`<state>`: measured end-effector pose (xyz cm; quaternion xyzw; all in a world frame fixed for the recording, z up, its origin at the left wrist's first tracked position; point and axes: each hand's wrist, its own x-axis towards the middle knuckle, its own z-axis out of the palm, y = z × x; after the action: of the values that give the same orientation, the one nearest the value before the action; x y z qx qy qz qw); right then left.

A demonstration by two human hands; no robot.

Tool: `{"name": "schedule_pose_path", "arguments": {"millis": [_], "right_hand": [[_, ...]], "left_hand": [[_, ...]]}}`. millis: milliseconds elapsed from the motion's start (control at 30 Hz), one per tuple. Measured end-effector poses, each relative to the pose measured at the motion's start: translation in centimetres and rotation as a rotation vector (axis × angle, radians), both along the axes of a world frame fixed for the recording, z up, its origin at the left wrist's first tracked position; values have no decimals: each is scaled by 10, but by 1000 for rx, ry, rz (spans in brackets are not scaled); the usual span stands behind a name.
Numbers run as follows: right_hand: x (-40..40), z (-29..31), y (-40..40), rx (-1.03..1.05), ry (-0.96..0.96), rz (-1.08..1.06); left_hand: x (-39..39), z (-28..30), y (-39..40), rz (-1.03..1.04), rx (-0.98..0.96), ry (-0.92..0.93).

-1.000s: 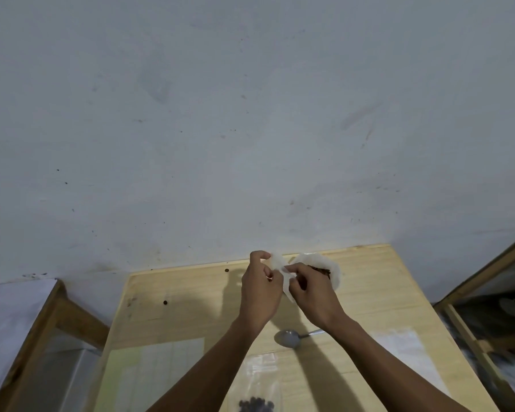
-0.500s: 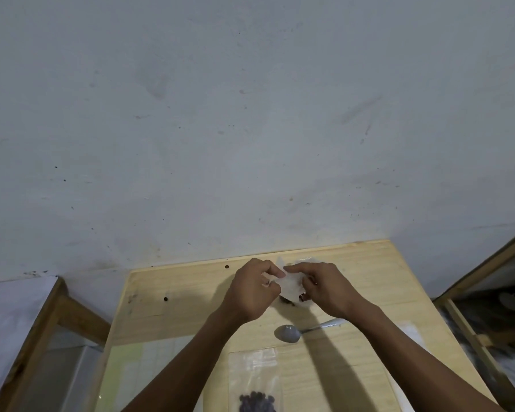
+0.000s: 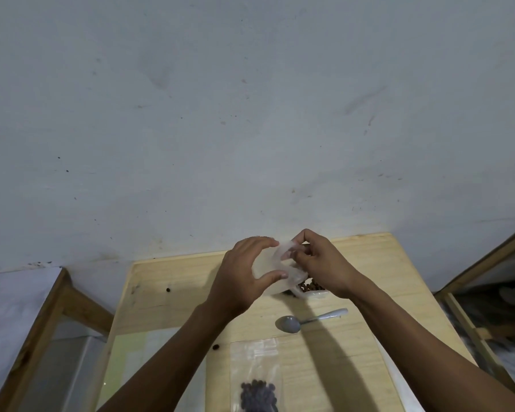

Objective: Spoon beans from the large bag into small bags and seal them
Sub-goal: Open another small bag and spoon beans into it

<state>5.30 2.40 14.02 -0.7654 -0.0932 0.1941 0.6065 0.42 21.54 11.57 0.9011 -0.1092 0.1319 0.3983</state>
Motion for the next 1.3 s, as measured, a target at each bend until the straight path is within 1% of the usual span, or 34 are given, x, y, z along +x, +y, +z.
{"name": "schedule_pose_path", "arguments": {"millis": [100,233,267,300,333,367,433,500,567,633,833,900,933,1033,1133,1200,1300], "right_hand": [[-1,-7,-2,59,119,-16],[3,-23,-22,293,392,28],[4,-31,-31,314,431,10],[4,-43,-39,269,430,-12],[2,-57,-47,142,381,-30],[-2,-71,-53,-39,292,-32],[-11,-100,-60,-412,86,20],[-23,-122,-60,-695,-82,89],[-33,-136,-60,-851,-218,147],[-38,-150,-63,-963,-304,180],[-39,-167,-69,-1109,-487,198],[-39,-167,-67,-1153,-495,252],[-41,-166,-68,-1155,-486,276],[-45,-163,-70,-1062,-503,258],[-48,-168,-72,-1031,-531,278],[-49,-168,-69,-1035,-565,280],[-48,-165,-63,-1084,-490,291]], "left_hand": [[-1,-6,0,-8,-1,-41],[-2,-18,7,-5,-11,-9],[-3,-21,10,-2,-5,17],[-4,-25,13,2,5,48],[-6,-29,16,8,20,82],[-7,-32,18,16,38,117],[-10,-38,20,34,65,181],[-11,-43,20,48,67,228],[-12,-47,21,54,57,269],[-14,-50,20,63,39,293],[-21,-53,22,100,0,314],[-20,-53,24,105,-12,306],[-20,-53,25,106,-15,303],[-19,-52,25,119,-19,305],[-19,-56,23,114,-4,318],[-18,-58,23,113,5,325],[-18,-60,22,110,9,329]]}}
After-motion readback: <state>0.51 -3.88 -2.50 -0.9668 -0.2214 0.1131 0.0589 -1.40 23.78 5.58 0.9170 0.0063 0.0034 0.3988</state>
